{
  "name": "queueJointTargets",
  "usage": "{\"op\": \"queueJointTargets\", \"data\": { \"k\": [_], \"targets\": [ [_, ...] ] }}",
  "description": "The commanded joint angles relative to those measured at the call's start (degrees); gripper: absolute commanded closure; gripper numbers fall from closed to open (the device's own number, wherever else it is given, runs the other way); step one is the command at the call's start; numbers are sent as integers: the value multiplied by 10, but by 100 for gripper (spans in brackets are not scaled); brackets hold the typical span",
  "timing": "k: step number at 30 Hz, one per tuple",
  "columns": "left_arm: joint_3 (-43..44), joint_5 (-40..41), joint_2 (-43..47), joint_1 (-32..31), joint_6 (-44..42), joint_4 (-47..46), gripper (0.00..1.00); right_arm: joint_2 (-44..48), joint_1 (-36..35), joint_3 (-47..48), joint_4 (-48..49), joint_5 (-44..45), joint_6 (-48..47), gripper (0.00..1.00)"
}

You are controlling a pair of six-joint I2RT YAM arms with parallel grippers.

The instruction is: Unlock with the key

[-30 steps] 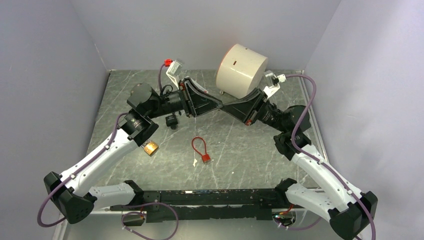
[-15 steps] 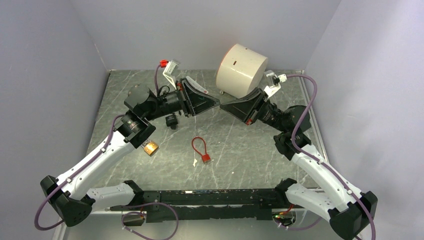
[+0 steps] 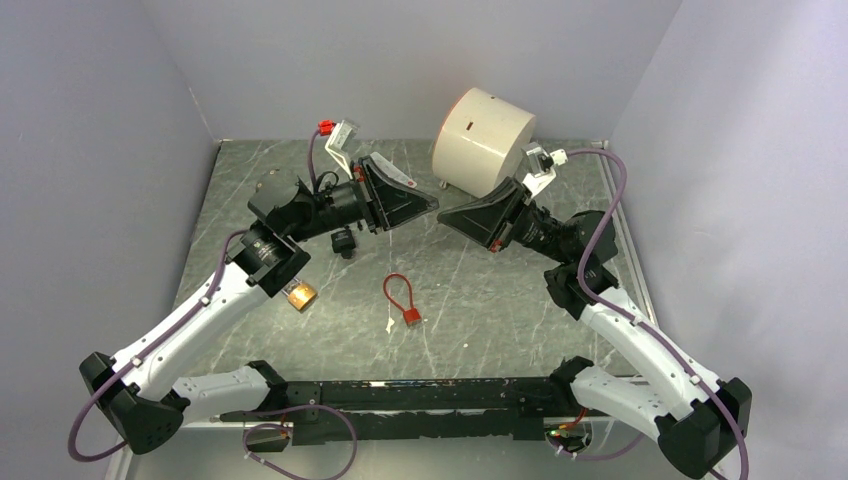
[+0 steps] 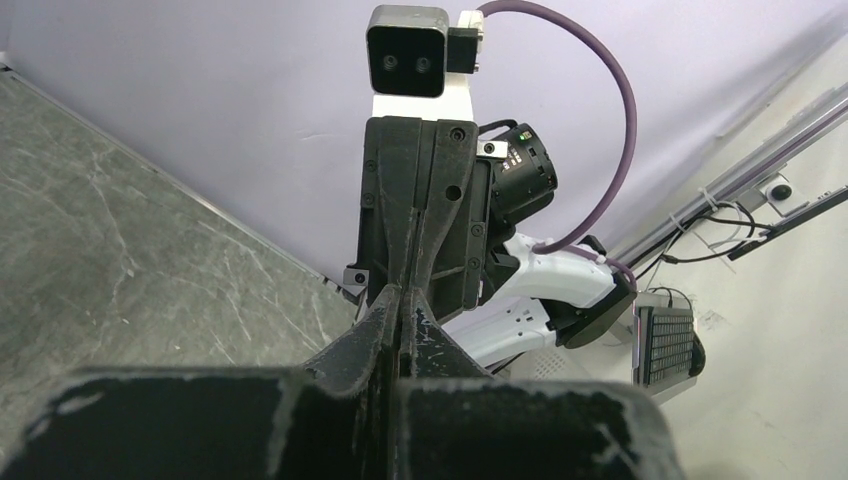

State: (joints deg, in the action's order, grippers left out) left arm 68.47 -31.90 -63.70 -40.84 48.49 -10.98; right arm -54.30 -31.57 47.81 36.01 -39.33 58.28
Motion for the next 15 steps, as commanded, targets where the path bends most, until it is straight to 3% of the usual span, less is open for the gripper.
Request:
{"op": "queueJointTargets", "data": {
  "k": [1, 3, 4, 11, 15],
  "targets": [
    [12, -22, 2, -3, -7, -32, 97, 0, 1, 7, 12, 1, 2, 97],
    [8, -19, 4, -2, -7, -35, 98, -1, 1, 13, 4, 4, 1, 72],
    [6, -20, 5, -2, -7, -38, 97, -2, 1, 15, 5, 6, 1, 65],
    [4, -21, 2, -2, -2, -41, 97, -10, 1, 31, 9, -4, 3, 66],
    [2, -20, 2, -2, -2, -41, 98, -11, 1, 30, 12, -4, 5, 59]
  ]
}}
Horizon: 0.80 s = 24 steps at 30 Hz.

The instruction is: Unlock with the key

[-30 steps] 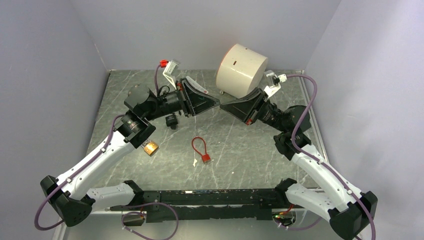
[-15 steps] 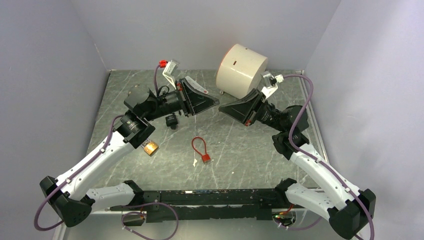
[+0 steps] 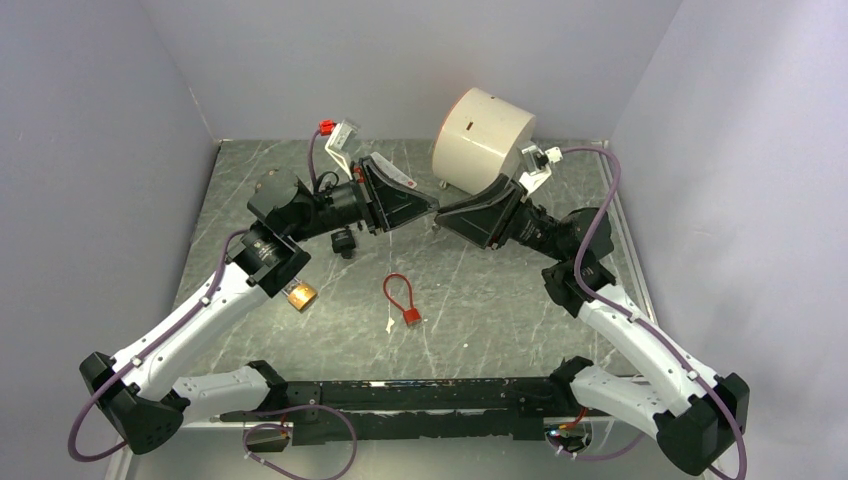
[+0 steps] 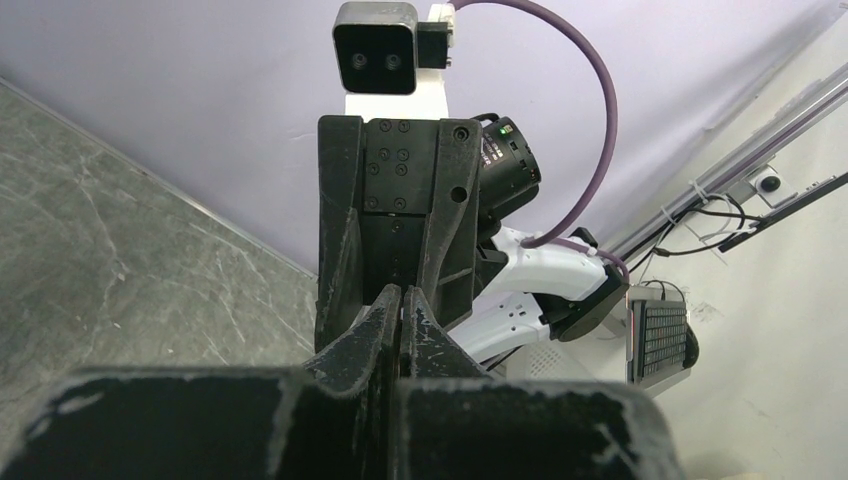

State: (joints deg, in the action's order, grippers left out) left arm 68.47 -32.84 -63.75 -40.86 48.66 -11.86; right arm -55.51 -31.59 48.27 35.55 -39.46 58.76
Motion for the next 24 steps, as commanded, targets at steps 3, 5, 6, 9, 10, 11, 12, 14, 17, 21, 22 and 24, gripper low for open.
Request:
{"op": "queueJointTargets", "data": {
  "k": [3, 5, 6, 9, 10, 11, 12, 14, 17, 21, 22, 24],
  "targets": [
    [2, -11, 1, -2, -2, -34, 98, -2, 1, 27, 18, -3, 1, 57],
    [1, -10, 1, -3, 0, -37, 98, -4, 1, 28, 25, -6, 4, 59],
    [2, -11, 1, -2, -1, -37, 98, -5, 1, 28, 28, -7, 6, 61],
    [6, -13, -1, -2, -4, -32, 98, -8, 1, 27, 42, -11, 13, 62],
    [6, -13, -1, -2, -5, -30, 97, -9, 1, 27, 47, -13, 15, 60],
    [6, -14, -1, -2, -4, -29, 97, -10, 1, 27, 52, -13, 17, 57],
    [6, -14, -1, -2, -5, -31, 97, -10, 1, 28, 54, -13, 19, 55],
    [4, -12, -1, -2, -5, -32, 97, -10, 1, 29, 55, -13, 18, 53],
    [3, -11, -1, -2, -6, -33, 97, -11, 1, 29, 55, -15, 18, 61],
    [4, -10, -1, -2, -8, -34, 97, -10, 1, 24, 60, -17, 20, 89],
    [5, -9, -1, -2, -9, -33, 97, -10, 1, 23, 61, -16, 21, 95],
    [6, -7, -1, -3, -11, -31, 97, -8, 2, 21, 56, -14, 19, 100]
  ]
}}
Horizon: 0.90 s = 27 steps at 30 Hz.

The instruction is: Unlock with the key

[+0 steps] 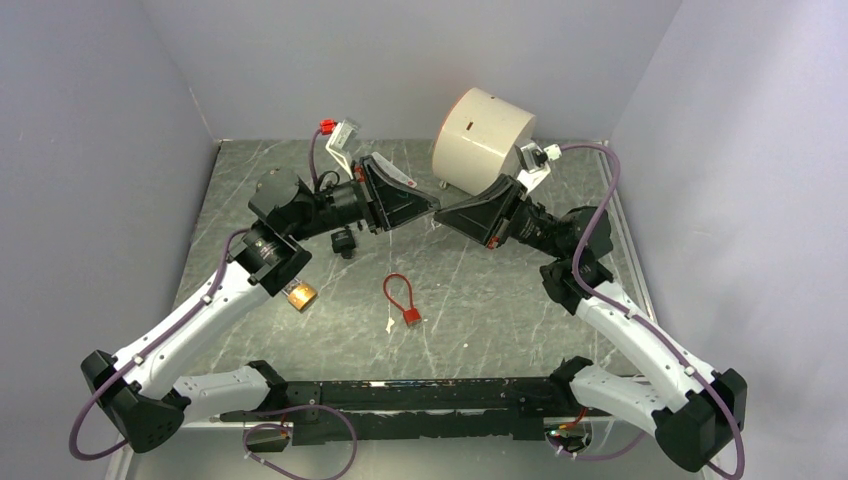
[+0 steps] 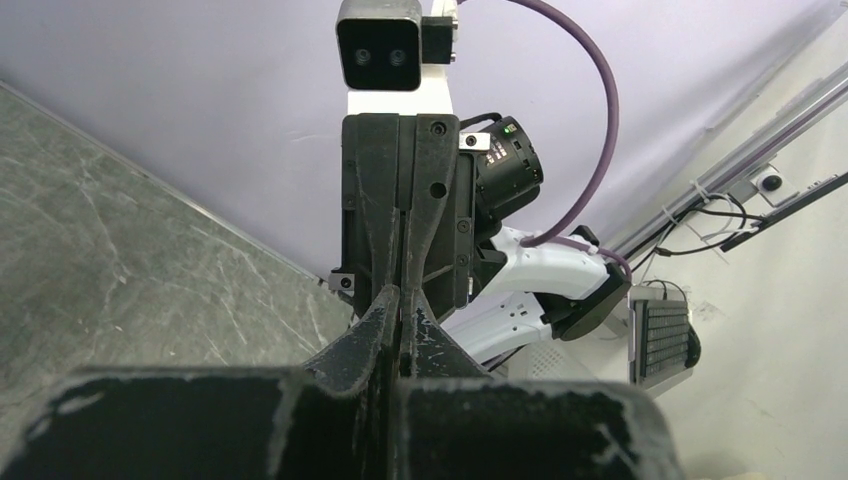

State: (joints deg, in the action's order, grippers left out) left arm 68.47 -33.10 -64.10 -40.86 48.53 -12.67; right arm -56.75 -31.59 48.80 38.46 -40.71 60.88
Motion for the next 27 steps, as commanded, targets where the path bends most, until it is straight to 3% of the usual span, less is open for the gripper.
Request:
{"op": "queueJointTargets", "data": {
  "k": [1, 7, 8, 14, 18, 20, 25, 27],
  "targets": [
    [6, -3, 3, -2, -10, -23, 97, 7, 1, 14, 25, 0, -5, 100],
    [4, 14, 7, -2, -13, -17, 97, 17, 1, 5, 7, 15, -19, 100],
    [2, 17, 8, -2, -13, -13, 93, 18, 1, 3, 7, 17, -20, 100],
    [-2, 99, 37, -3, -26, 64, 47, 34, 2, -15, -51, 45, -49, 100],
    [56, 195, 77, 3, -125, 284, 16, 65, 2, -52, -117, 67, -77, 100],
    [64, 271, 97, 3, -150, 370, 7, 83, 2, -75, -138, 74, -85, 100],
    [27, 330, 119, 4, -143, 479, 6, 110, 5, -110, -214, 98, -118, 100],
    [27, 361, 92, 4, -106, 557, 6, 115, 5, -109, -295, 141, -129, 100]
  ]
}}
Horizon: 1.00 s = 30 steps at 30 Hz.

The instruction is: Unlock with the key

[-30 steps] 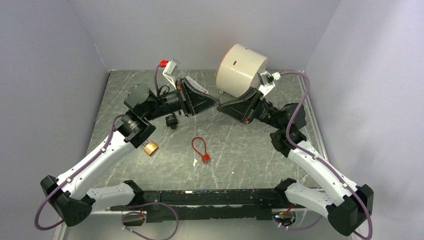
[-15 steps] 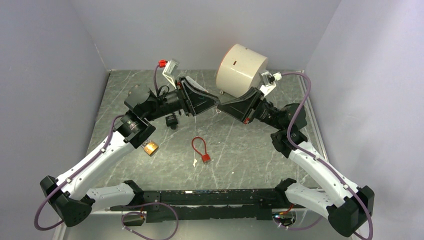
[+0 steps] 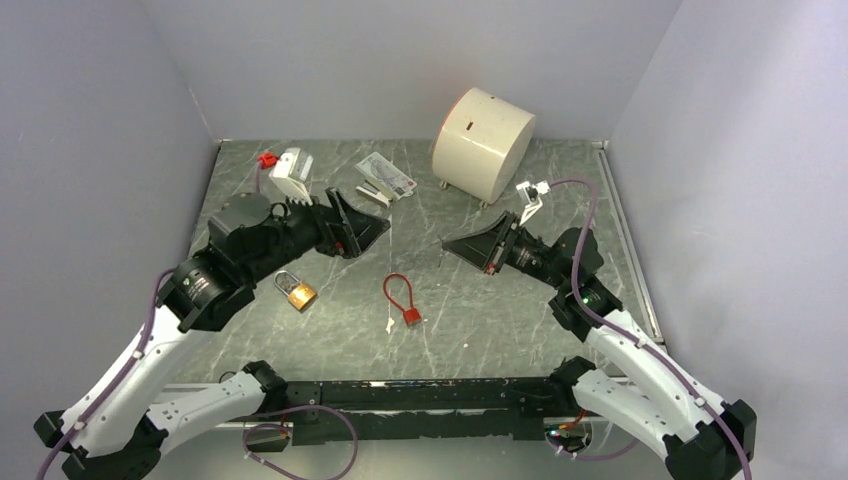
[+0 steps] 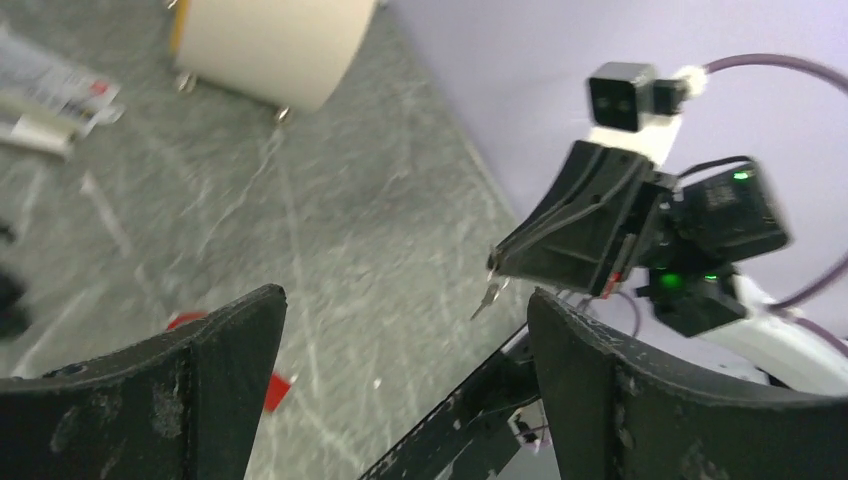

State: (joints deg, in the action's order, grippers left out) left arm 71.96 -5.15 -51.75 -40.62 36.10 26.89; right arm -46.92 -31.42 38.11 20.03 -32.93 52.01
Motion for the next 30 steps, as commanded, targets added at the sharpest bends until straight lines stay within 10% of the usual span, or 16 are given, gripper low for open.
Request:
{"op": "queueJointTargets", "data": {
  "k": [1, 14, 30],
  "targets": [
    [-9, 83, -52, 2, 37, 191, 7, 16, 4, 1, -151, 89, -44, 100],
    [-107, 73, -285, -51, 277, 146, 17, 26, 56, -51, -313, 181, -42, 100],
    [8, 139, -523, -121, 327, 189, 26, 33, 88, -40, -375, 177, -131, 100]
  ]
}}
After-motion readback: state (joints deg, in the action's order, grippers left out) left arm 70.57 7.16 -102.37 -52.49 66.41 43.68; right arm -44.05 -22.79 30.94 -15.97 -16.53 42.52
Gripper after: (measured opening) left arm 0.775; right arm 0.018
